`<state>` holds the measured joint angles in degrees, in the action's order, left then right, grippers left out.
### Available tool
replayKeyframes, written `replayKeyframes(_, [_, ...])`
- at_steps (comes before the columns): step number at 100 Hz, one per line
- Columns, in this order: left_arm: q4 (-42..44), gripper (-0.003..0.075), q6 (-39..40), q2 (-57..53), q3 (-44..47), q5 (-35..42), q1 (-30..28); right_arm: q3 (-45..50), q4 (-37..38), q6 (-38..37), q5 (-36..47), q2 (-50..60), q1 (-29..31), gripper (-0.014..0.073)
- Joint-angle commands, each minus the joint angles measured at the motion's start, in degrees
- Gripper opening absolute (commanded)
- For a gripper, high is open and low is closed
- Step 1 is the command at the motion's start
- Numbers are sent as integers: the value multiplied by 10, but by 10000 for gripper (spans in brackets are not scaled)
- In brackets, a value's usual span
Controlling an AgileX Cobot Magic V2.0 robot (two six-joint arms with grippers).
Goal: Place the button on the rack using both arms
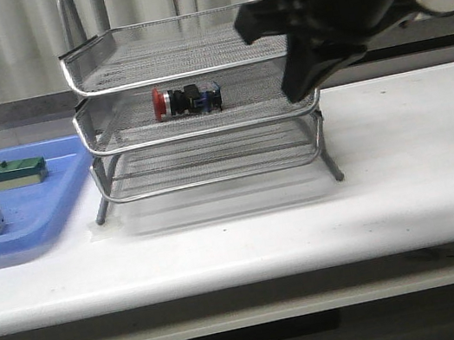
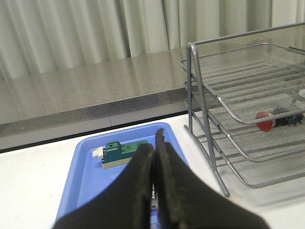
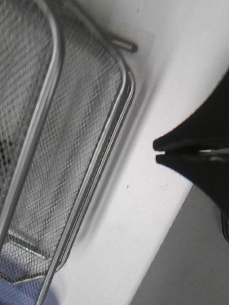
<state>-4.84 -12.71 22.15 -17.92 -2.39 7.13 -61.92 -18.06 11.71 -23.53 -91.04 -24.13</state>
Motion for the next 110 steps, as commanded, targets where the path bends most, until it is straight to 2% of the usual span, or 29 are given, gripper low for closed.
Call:
replayKeyframes(1, [-6,4,5,2,-15,46,-2,20,9,4,31,71,25,-57])
replayKeyframes(48, [-6,4,5,2,-15,46,-2,190,22,4,27,331,144,-57])
replayKeyframes(86, [-6,4,5,2,-15,46,-2,302,25,4,-2,548,152,-57])
replayKeyframes(110, [-6,4,5,2,-15,46,-2,324,25,4,-13,634,152,-57])
